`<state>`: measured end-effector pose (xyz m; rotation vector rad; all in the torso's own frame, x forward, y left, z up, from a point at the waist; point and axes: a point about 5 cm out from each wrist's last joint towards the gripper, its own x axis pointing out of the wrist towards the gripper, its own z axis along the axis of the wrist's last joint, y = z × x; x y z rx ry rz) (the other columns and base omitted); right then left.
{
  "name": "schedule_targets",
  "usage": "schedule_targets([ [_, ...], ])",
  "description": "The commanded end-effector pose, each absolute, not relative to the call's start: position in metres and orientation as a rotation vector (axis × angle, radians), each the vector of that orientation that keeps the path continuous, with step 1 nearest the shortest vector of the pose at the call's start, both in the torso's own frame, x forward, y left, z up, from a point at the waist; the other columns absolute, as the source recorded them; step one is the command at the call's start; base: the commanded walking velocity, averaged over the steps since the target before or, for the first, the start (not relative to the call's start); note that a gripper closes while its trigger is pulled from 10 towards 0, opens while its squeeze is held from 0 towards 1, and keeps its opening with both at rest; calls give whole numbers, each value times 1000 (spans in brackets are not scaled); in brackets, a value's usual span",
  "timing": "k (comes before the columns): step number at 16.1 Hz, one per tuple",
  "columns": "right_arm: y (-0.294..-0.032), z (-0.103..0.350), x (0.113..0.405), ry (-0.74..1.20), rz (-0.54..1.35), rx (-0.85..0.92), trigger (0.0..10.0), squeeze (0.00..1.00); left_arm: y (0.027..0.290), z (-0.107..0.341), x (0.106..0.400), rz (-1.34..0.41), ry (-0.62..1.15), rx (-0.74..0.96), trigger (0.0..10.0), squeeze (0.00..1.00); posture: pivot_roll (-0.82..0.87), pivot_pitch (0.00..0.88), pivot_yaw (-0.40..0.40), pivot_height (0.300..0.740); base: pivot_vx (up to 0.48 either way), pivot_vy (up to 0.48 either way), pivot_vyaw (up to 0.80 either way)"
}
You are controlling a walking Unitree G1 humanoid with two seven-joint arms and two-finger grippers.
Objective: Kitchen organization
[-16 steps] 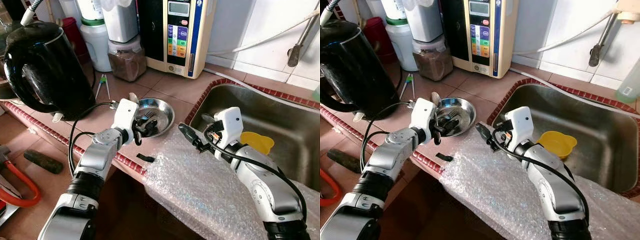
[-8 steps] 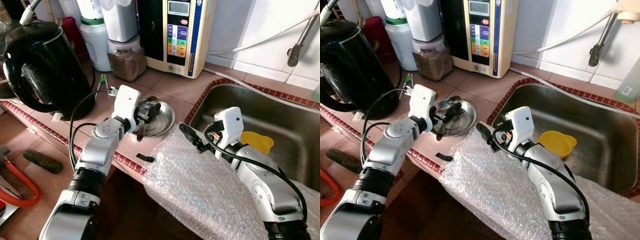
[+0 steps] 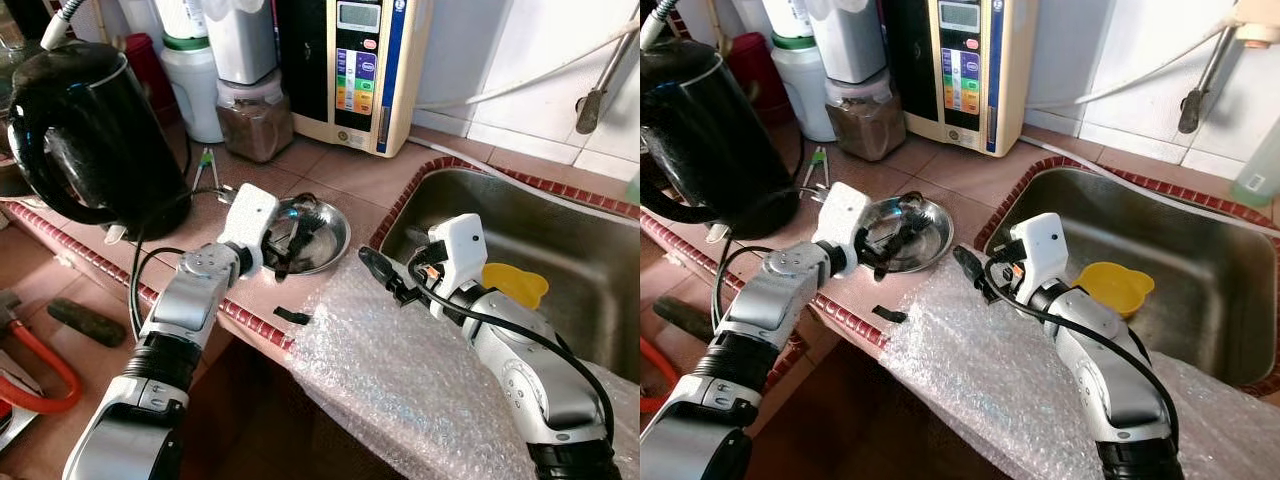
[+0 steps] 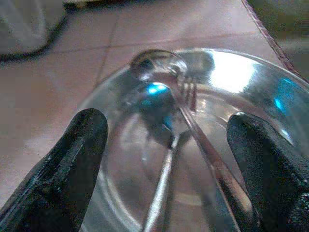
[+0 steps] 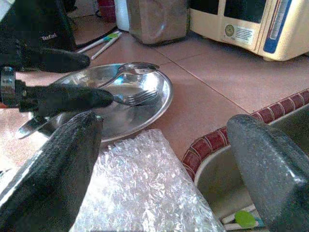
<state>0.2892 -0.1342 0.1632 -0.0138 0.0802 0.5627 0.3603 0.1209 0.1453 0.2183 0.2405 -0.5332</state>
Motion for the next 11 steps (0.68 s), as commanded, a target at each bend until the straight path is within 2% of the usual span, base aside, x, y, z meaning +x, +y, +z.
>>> schedule_targets([
  [1,-133,167,290,64,571,-23,10000,0,122,134,358,-539,306,222,4510,0,-106,60,62,740,0,0,0],
  [2,-132,167,290,63,571,-23,10000,0,121,134,358,-548,304,201,0,0,-108,58,63,740,0,0,0],
  [11,-131,166,290,64,571,-28,10000,0,126,133,362,-532,345,160,0,0,-108,59,66,740,0,0,0],
])
